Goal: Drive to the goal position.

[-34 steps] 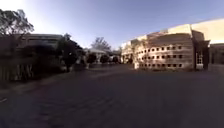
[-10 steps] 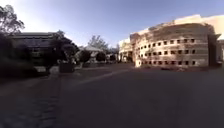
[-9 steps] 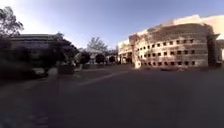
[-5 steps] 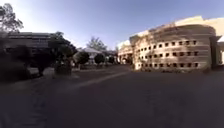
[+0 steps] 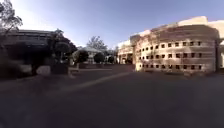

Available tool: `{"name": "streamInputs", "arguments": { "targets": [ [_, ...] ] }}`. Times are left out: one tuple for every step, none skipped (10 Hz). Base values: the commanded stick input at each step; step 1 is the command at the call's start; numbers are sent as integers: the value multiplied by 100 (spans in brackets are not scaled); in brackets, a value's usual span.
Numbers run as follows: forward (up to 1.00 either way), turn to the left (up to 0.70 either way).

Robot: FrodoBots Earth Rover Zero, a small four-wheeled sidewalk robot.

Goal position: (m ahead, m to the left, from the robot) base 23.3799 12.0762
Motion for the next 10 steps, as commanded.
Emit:
{"name": "streamInputs", "arguments": {
  "targets": [
    [85, 0],
    [85, 0],
    [85, 0],
    [85, 0],
    [85, 0],
    [85, 0],
    [85, 0],
    [85, 0],
    [85, 0],
    [85, 0]
  ]
}}
